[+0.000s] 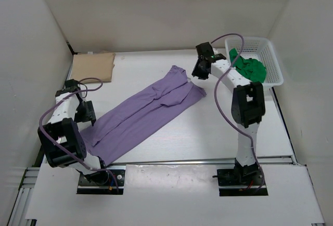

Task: Fold and stack the t-shirts
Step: Rotate the tshirt 90 degrees

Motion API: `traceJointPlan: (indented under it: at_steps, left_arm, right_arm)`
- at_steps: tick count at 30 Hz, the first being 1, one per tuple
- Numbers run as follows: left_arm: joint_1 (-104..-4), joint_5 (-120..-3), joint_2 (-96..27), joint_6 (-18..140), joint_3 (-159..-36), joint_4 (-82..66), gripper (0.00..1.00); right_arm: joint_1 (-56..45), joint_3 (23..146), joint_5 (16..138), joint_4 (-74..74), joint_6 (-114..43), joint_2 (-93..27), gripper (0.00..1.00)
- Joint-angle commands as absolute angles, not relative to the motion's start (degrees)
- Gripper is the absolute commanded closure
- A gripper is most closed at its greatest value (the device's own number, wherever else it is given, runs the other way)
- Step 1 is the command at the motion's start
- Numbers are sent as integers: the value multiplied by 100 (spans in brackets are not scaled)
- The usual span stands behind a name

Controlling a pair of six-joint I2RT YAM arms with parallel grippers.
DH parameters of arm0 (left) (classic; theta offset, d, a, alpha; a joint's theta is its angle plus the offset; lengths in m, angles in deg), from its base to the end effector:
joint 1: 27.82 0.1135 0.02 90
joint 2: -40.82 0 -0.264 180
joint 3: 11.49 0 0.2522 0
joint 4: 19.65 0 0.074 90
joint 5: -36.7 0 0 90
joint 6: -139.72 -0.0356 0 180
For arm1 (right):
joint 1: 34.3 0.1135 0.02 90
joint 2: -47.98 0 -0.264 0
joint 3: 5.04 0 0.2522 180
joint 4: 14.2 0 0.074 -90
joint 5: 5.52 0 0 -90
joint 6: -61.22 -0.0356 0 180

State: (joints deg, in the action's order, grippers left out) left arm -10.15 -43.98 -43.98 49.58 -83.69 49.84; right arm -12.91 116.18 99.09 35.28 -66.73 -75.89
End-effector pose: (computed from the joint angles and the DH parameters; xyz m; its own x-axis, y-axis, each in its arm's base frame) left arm 0.2433 0.0836 0.2133 -0.9445 -0.2984 -0.1372 -0.3185 0.9342 0.1607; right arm 0.4555 0.1688 0.2354 -0.7080 0.3618 -0.6065 0.2874 0.9321 0.2205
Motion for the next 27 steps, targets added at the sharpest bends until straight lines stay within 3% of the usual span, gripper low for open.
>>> traceJointPlan:
  at_steps: [1, 4, 6, 12, 23, 27]
  left_arm:
    - [-1024, -4557, -4145, 4972, -8318, 4949, 22]
    - [-1024, -4627, -4145, 4972, -8318, 4949, 20]
    - [-1024, -4680, -4145, 4972, -8318, 4949, 20]
    - [-1024, -4680, -4031, 4972, -8133, 4949, 20]
    - [-1024, -4680, -4083, 4972, -8133, 5001, 19]
    - [-1024, -4680, -4083, 4972, -8186, 5001, 19]
  right_arm:
    - [-1250, 10432, 8584, 2754, -6376, -6595, 62]
    - [-1102, 9716, 7062, 2243, -6113, -6365, 52]
    - [-987, 9284, 6736, 1969, -5989, -6364, 44]
    - [-925, 8826, 6243, 1555, -6164, -6416, 35]
    - [-925, 8958, 6382, 1748, -6384, -6821, 34]
    - [-925, 8485, 6637, 1617, -6384, -6505, 34]
